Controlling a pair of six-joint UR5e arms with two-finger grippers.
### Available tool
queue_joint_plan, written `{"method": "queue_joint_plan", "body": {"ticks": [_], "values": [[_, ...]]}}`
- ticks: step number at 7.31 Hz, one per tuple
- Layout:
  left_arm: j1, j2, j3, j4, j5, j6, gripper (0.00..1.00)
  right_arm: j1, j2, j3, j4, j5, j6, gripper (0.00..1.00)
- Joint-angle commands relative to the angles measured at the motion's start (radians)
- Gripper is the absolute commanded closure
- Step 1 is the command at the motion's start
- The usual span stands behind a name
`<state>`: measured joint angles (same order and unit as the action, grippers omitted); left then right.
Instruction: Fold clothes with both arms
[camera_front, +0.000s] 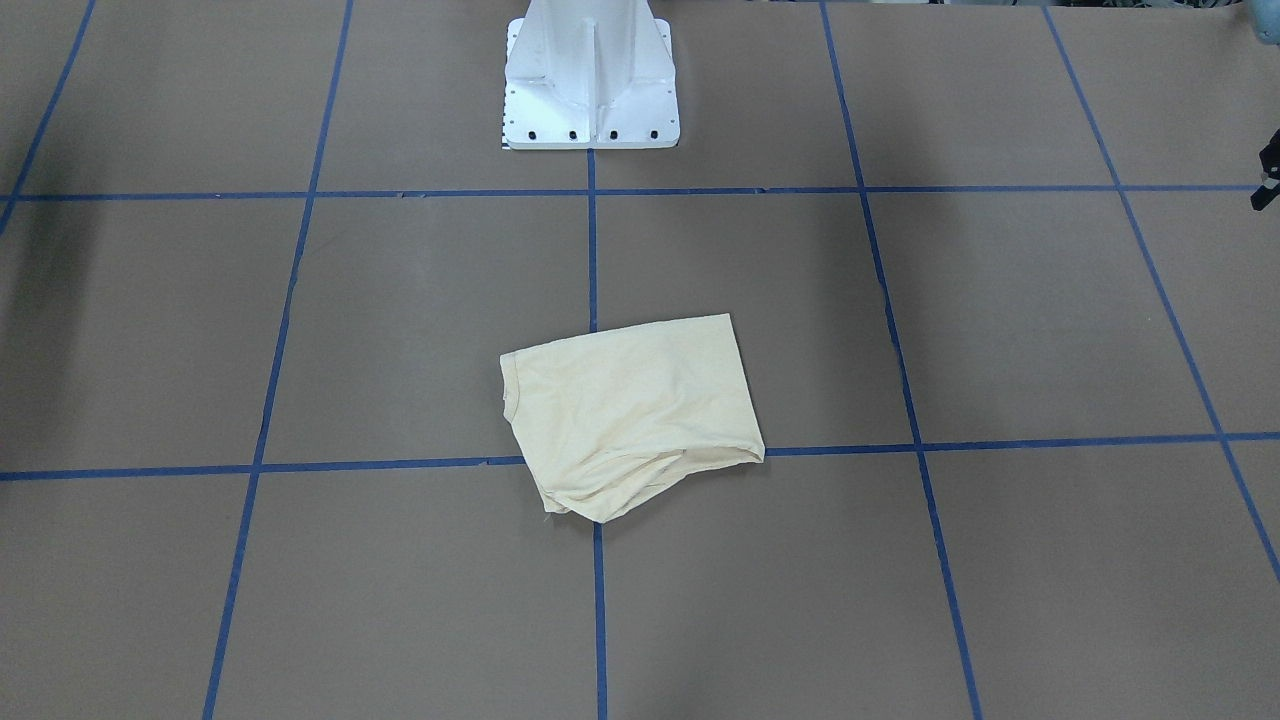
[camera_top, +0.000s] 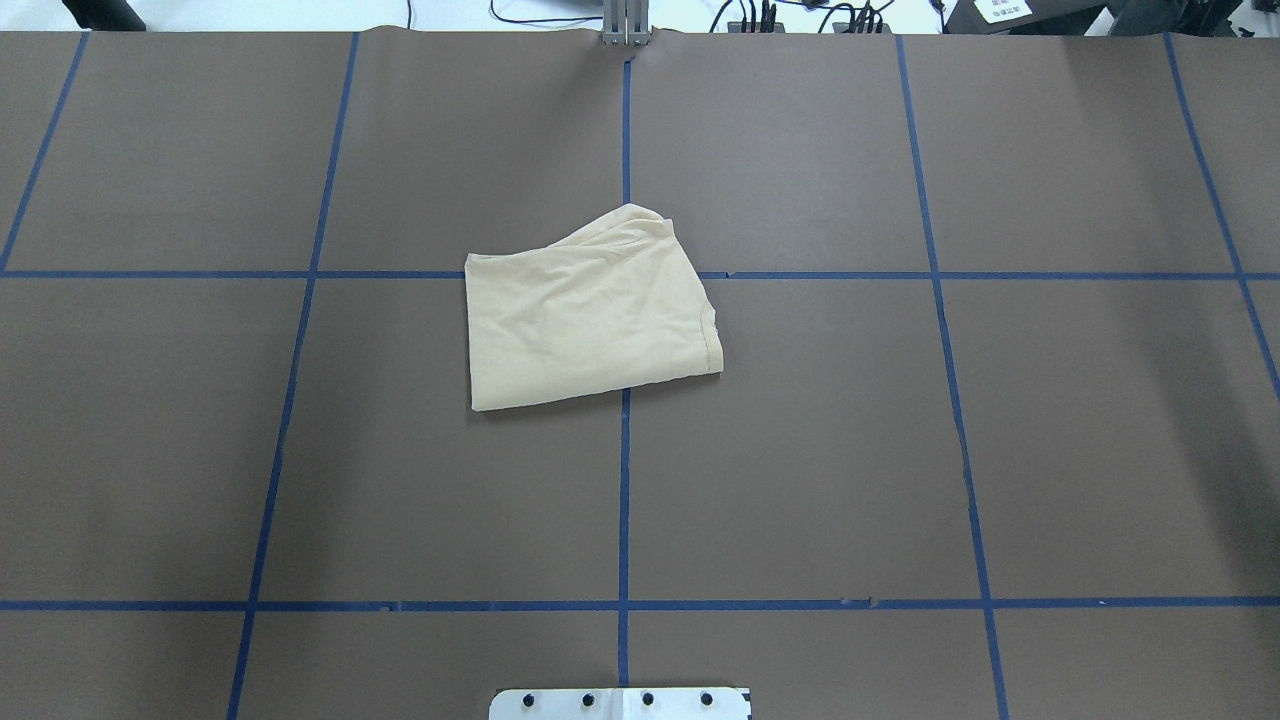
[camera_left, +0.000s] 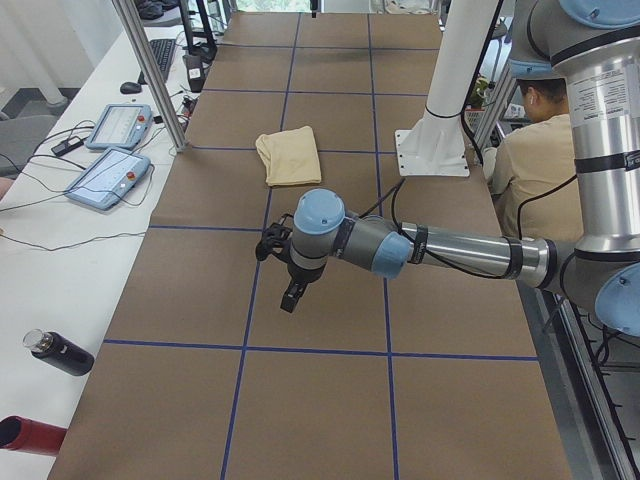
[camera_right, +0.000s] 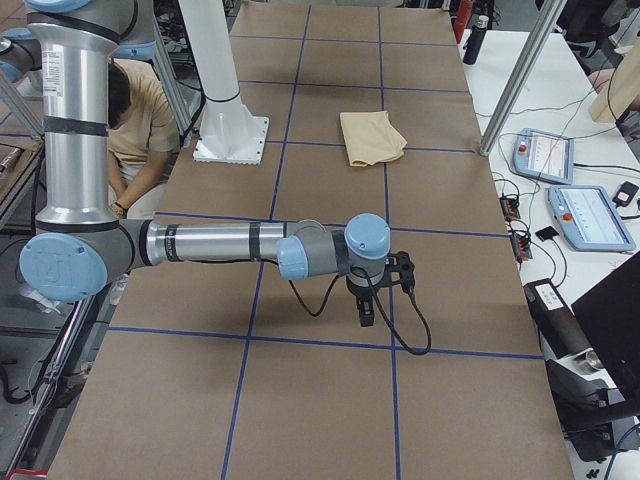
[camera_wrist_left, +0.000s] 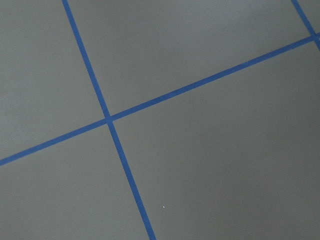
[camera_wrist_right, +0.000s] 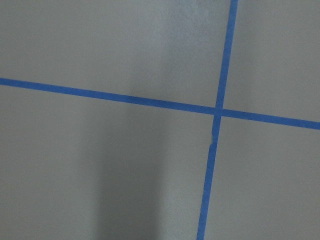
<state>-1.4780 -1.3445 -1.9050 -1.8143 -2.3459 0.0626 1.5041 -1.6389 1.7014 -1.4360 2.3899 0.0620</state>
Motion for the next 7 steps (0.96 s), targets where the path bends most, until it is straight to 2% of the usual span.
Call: {"method": "queue_joint_plan", "body": {"ticks": [1,7], "values": [[-0.001,-0.001,-0.003,-0.003,-0.001,0.000,0.00,0.016,-0.027,0.046,-0.014,0.005,0.001,0.00],[-0.030,0.001,-0.057,0.001,0.002,-0.007,0.00,0.016,-0.036,0.044,-0.009,0.018,0.002,0.00]]}}
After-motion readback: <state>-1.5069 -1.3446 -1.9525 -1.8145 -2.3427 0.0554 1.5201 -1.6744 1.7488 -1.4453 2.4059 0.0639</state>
